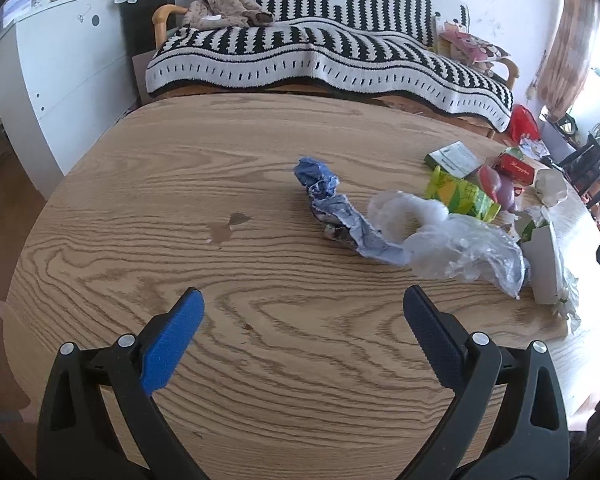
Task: Collect trash
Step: 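Reach the left tool toward the crumpled blue foil while the right tool reaches for white tissue, then grasp the blue foil with the left tool while the right tool grasps the white tissue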
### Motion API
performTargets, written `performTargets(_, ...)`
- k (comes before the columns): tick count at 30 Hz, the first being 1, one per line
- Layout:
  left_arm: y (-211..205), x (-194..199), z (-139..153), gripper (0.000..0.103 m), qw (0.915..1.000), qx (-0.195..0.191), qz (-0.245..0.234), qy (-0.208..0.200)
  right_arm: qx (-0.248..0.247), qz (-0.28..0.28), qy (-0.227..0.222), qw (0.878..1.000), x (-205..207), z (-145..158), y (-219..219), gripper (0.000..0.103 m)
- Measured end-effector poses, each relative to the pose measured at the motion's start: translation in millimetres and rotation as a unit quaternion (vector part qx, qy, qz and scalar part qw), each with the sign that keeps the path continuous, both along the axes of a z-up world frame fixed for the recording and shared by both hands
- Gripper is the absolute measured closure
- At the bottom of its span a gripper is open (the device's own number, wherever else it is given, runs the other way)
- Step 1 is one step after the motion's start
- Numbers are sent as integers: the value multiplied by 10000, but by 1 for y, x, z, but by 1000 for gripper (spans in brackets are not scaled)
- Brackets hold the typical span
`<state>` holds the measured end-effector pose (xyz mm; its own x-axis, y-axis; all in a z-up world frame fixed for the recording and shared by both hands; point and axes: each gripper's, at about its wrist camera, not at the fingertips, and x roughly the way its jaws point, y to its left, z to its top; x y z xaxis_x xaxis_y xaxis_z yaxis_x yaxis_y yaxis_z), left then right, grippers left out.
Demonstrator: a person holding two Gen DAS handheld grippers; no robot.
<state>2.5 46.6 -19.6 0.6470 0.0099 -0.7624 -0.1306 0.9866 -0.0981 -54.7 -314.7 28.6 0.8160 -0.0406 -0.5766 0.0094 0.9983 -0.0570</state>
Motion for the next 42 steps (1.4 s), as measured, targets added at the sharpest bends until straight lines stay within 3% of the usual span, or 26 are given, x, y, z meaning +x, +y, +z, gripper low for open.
performTargets(5,5,12,-13,6,9997,-74,176,176,997,-1121,113,9886,-6,-9,-70,6)
performTargets(9,6,27,-19,6,9978,-375,434,326,1663,-1421,773,9727,5,-33,-100,6)
performTargets(13,-5,40,-26,6,9985,-175,434,289,1461,-920,1115,9787,11,-41,-88,6)
performTargets(15,-6,51,-26,6,9982,-276,429,320,1238,-704,1307,9811,12,-45,-76,6)
performTargets(18,-5,64,-25,6,9981,-16,541,280,991,-335,1582,9819,9,-50,-62,6)
performTargets(23,-2,78,-33,6,9971,-246,585,429,662,-58,1813,9812,10,-59,-47,6)
performTargets(27,0,91,-31,6,9974,-217,620,287,514,48,1876,9809,14,-63,-39,6)
performTargets(30,2,98,-31,6,9970,-438,608,219,343,144,1830,9824,20,-66,-33,6)
performTargets(32,0,102,-36,6,9970,-368,588,332,264,197,1827,9826,23,-69,-31,10)
performTargets(34,-2,106,-46,7,9964,-153,611,559,318,291,1921,9804,26,-72,-31,23)
performTargets(35,-6,109,-45,14,9969,59,526,589,390,337,1965,9792,26,-74,-31,28)
performTargets(37,-9,107,-44,42,9953,505,544,620,586,400,1963,9780,27,-74,-33,45)
performTargets(38,-5,105,-41,64,9954,468,590,599,622,429,1948,9779,26,-74,-33,55)
performTargets(39,0,103,-40,78,9947,502,632,644,700,475,1955,9770,26,-74,-33,72)
performTargets(42,11,93,-40,79,9961,405,510,600,846,354,1897,9776,20,-72,-37,80)
